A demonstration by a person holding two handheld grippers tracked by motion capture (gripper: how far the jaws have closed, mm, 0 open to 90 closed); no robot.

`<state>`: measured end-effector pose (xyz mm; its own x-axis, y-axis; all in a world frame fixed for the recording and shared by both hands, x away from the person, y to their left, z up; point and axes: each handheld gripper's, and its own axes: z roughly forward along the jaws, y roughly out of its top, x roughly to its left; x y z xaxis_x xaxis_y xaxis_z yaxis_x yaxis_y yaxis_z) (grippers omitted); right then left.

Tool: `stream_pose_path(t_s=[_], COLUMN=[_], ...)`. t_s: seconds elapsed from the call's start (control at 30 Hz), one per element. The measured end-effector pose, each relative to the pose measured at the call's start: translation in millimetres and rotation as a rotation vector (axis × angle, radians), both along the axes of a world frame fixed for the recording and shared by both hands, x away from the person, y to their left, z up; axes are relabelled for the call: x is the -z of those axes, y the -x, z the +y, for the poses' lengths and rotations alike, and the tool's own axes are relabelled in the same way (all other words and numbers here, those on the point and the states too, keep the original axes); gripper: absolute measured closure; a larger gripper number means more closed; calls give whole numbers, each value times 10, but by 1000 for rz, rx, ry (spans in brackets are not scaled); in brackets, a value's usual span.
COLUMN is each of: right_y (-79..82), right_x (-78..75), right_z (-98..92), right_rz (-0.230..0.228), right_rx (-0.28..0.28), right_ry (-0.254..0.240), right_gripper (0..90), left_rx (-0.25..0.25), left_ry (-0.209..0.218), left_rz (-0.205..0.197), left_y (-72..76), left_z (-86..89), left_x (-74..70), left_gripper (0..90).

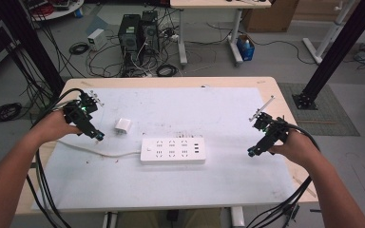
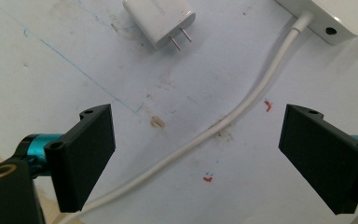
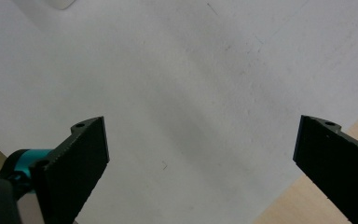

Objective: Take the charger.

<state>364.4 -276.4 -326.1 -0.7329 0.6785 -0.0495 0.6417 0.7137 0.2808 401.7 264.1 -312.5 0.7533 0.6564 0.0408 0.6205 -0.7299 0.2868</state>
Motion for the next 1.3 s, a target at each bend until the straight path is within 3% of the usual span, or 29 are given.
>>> stream_pose_path(t_s=[0.1,0.4,0.53,0.7,0.77,0.87,1.0,1.3], right_y=[4,20,13,3,-10,-8,-6,8], right_x=[-3,-15,-5,15,31,45,61,82], right_z=[1,-3,-1,-4,-21,-19,-16,5], right_rz=[-15,-43,-43,-44,-44,-43,-45,-42], right_rx=[-4,-16,-6,7,-6,8,0,-5], right_ry=[3,9,6,-6,3,-2,1,10], right_gripper=[26,26,26,26,26,26,26,26], left_rx=[-7,-93,-147,-207,-259,-282,-339,-410], left_ry=[0,47,74,101,137,156,133,152], left_rz=[-1,-2,10,-14,-20,-22,-24,-34], left_y=[-15,-62,-113,-180,-234,-262,-335,-488], left_z=[-7,-26,-48,-68,-106,-147,-286,-472], left_x=[-2,-34,-30,-19,-6,10,81,266], left_gripper=[107,107,107,107,107,107,107,107])
